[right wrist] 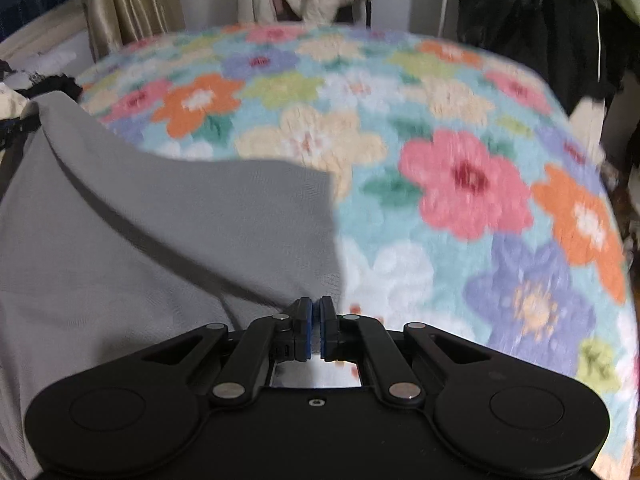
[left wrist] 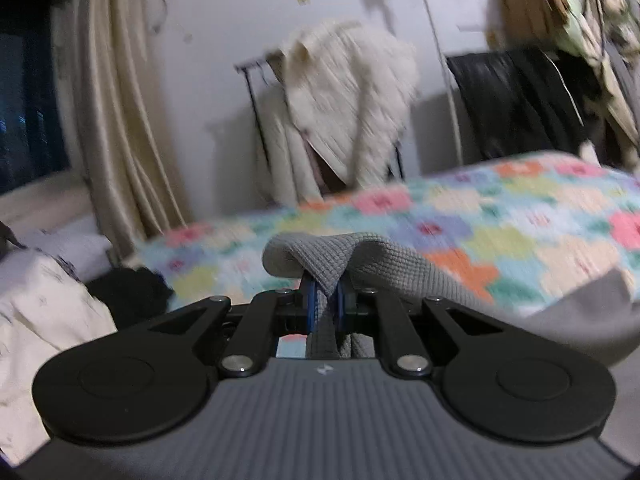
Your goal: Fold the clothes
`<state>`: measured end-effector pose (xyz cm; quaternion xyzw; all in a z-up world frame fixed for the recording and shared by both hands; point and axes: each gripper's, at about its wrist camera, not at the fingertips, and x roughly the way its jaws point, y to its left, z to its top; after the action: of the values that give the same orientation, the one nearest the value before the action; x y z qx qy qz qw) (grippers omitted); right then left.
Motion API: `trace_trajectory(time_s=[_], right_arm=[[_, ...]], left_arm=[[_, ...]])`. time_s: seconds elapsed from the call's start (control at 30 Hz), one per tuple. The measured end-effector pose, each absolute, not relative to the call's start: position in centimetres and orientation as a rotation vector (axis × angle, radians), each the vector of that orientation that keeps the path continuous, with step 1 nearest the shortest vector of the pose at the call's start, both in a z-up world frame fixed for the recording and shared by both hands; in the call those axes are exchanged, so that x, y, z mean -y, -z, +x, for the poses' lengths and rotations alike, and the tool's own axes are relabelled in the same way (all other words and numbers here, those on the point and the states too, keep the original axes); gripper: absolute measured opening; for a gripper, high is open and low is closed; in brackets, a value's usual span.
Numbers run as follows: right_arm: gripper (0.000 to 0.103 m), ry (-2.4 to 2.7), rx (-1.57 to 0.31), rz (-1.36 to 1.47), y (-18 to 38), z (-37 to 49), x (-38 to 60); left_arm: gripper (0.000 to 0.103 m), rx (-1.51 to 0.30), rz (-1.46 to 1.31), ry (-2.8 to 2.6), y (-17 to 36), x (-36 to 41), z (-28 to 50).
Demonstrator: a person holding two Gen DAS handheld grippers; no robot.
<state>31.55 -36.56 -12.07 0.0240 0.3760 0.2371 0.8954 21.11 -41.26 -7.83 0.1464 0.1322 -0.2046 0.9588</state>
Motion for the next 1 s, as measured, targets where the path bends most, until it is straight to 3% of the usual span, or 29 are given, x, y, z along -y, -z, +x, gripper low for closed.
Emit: trace_trajectory(time_s=[0.07, 0.1, 0.13, 0.27, 0.33, 0.47, 0.53, 0.6, 0.77, 0.87, 1.0], right_arm=[[0.003, -0.466, -0.723, 0.017, 10.8, 31.7, 36.5], [0.003, -0.452, -0.711, 0.012, 10.4, 32.0, 36.7], [0.003, -0.443, -0.711, 0.023, 10.3, 32.5, 36.9], [0.004, -0.443, -0.742, 0.107, 11.2, 33.2, 37.3], [0.004, -0.469, -0.758, 0.145, 11.8, 32.4, 37.4], [0.010, -0.517, -0.770, 0.183, 12.3, 29.1, 37.9], [0.016, -0.536, -0.763, 0.226, 12.3, 26.9, 38.6], [0.029, -0.522, -0.771, 0.264, 12.3, 24.8, 39.2], [0.029, -0.469, -0.824, 0.115, 11.8, 18.7, 38.1], [0.030, -0.495, -0.783, 0.205, 10.9, 14.4, 38.9], [0.043, -0.471, -0.712, 0.386, 12.1, 8.2, 39.5]], left_arm=[[0.022, -0.318, 0.328, 0.435, 8.8, 41.8, 22.4], [0.045, -0.397, 0.372, 0.445, 9.7, 42.3, 23.3], [0.056, -0.475, 0.411, 0.445, 10.7, 42.6, 24.1], [0.060, -0.633, 0.399, 0.427, 13.5, 40.4, 24.1], [0.069, -0.651, 0.415, 0.410, 14.1, 38.4, 23.1], [0.074, -0.626, 0.468, 0.358, 14.5, 33.6, 19.9], [0.080, -0.589, 0.512, 0.313, 14.2, 31.2, 18.1], [0.085, -0.491, 0.596, 0.220, 13.7, 29.2, 16.3], [0.102, -0.240, 0.747, 0.052, 10.4, 24.6, 12.6], [0.102, -0.308, 0.669, 0.122, 7.8, 22.0, 10.9], [0.102, -0.478, 0.490, 0.236, 6.5, 19.8, 9.4]])
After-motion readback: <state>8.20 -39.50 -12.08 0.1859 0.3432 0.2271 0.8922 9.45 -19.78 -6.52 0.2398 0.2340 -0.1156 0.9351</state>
